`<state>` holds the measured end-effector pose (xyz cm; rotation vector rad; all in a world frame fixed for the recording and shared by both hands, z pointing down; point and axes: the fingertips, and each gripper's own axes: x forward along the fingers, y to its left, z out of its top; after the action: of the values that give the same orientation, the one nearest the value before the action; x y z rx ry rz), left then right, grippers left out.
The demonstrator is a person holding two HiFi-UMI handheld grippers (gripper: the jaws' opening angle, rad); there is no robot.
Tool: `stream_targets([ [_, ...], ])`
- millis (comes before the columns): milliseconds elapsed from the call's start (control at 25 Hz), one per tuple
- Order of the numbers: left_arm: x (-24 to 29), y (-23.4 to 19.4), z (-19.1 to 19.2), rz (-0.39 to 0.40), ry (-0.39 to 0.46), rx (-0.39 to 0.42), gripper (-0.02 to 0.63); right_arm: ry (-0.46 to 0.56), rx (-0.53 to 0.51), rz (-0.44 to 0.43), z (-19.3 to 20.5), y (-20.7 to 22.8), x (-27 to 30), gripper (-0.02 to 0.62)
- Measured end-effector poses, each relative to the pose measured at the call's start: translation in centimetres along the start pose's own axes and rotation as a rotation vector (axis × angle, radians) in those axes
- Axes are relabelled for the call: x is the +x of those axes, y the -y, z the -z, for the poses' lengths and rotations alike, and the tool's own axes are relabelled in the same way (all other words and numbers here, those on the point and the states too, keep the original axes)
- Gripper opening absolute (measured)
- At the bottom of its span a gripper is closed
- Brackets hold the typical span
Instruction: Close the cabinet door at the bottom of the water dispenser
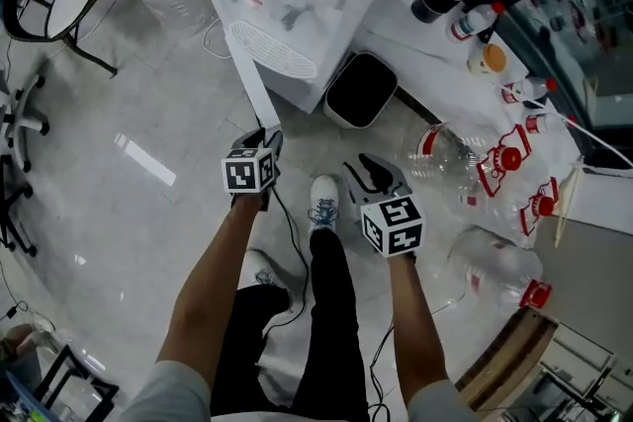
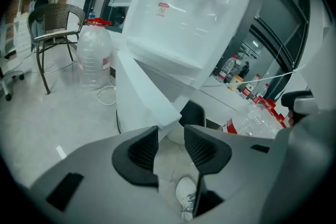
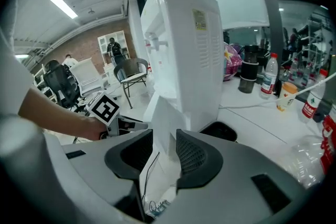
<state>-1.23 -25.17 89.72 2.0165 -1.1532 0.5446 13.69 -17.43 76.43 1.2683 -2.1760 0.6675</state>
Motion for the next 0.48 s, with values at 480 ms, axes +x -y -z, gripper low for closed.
stream_targets([
  [480, 6.3, 3.2, -1.9, -0.061, -0.028, 0.091, 0.161, 0.015, 0.148, 0.07, 5.5, 6.4, -4.2, 0.167],
])
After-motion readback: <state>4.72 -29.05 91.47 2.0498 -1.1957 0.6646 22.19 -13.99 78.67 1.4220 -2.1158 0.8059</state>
